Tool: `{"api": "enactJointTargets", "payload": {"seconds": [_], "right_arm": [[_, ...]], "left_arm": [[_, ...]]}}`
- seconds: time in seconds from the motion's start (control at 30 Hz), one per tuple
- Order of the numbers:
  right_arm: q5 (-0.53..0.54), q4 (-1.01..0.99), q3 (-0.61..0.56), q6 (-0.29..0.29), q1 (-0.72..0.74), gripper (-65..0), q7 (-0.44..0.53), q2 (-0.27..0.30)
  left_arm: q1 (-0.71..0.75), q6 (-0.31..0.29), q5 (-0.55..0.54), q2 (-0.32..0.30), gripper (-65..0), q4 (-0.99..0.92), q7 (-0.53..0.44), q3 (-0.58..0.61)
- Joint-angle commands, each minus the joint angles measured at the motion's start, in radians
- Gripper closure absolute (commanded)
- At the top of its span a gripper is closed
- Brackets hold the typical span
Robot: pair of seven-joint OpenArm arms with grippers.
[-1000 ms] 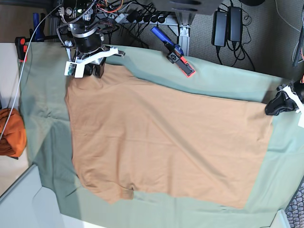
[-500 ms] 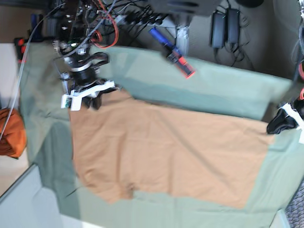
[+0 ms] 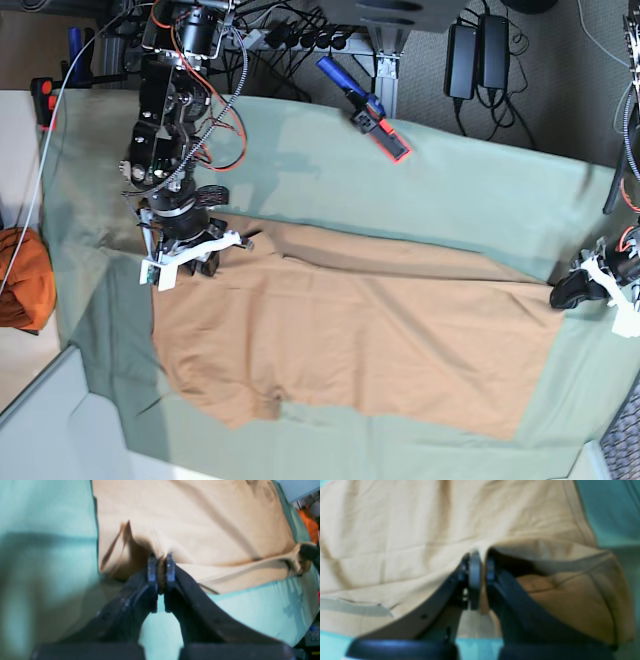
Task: Fold the T-shirt properly
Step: 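Lift the shoulder edge with the right gripper and fold it over the shirt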
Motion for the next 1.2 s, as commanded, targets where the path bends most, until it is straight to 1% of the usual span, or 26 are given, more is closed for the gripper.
{"api": "enactJointTargets", "payload": {"seconds": [0.0, 0.07, 0.17, 0.27, 0.4, 0.43, 0.5, 0.53, 0.57, 0.6, 0.7, 0.8, 0.9, 1.03, 1.17], "right_arm": [[0.005, 0.003, 0.004, 0.08, 0.035, 0.0, 0.026, 0.009], [0.005, -0.026, 0.002, 0.082, 0.063, 0.0, 0.026, 0.011], [0.004, -0.068, 0.002, 0.082, 0.096, 0.0, 0.026, 0.011], [0.004, -0.105, -0.002, 0.089, 0.118, 0.0, 0.026, 0.014], [0.003, -0.126, -0.01, 0.155, 0.126, 0.0, 0.031, 0.022], [0.004, -0.126, -0.01, 0.175, 0.125, -1.1, 0.031, 0.022], [0.004, -0.126, -0.011, 0.186, 0.125, -24.8, 0.031, 0.022], [0.005, -0.126, -0.011, 0.185, 0.125, -35.4, 0.032, 0.022], [0.005, -0.126, -0.011, 0.185, 0.126, -42.7, 0.034, 0.022], [0.005, -0.126, -0.011, 0.185, 0.126, -44.4, 0.034, 0.022], [0.005, -0.126, -0.011, 0.184, 0.134, -44.2, 0.034, 0.022], [0.014, -0.114, -0.009, 0.185, 0.135, -44.1, 0.032, 0.022], [0.019, -0.085, 0.011, 0.183, 0.135, -44.1, 0.007, 0.022], [0.019, -0.019, 0.102, 0.182, 0.135, -44.1, -0.066, 0.023], [0.039, 0.0, 0.234, 0.174, 0.13, -44.1, -0.135, 0.041]], "left_arm": [[-0.032, -0.015, -0.02, -0.021, 0.0, 0.005, -0.025, -0.006], [-0.046, -0.015, -0.005, -0.021, 0.0, -0.01, -0.028, -0.006], [-0.058, -0.015, 0.033, -0.021, 0.0, -0.039, -0.058, -0.006], [-0.065, -0.015, 0.038, -0.021, 0.0, -0.071, -0.063, -0.005], [-0.065, -0.015, 0.039, -0.021, -0.6, -0.076, -0.078, -0.005], [-0.066, -0.015, 0.04, -0.021, -9.5, -0.076, -0.082, -0.005], [-0.066, -0.015, 0.04, -0.021, -28.3, -0.076, -0.084, -0.005], [-0.068, -0.015, 0.047, -0.021, -36.0, -0.076, -0.084, -0.005], [-0.07, -0.015, 0.049, -0.021, -40.8, -0.076, -0.084, -0.005], [-0.074, -0.015, 0.05, -0.021, -42.5, -0.076, -0.083, -0.005], [-0.105, -0.015, 0.045, -0.021, -42.5, -0.076, -0.075, -0.005], [-0.137, -0.015, 0.026, -0.027, -42.5, -0.076, -0.031, -0.005], [-0.145, -0.015, -0.009, -0.042, -42.4, -0.076, 0.02, -0.009], [-0.141, -0.015, -0.041, -0.057, -42.4, -0.076, 0.104, -0.041], [-0.113, -0.015, -0.071, -0.075, -42.4, -0.076, 0.116, -0.067]]}}
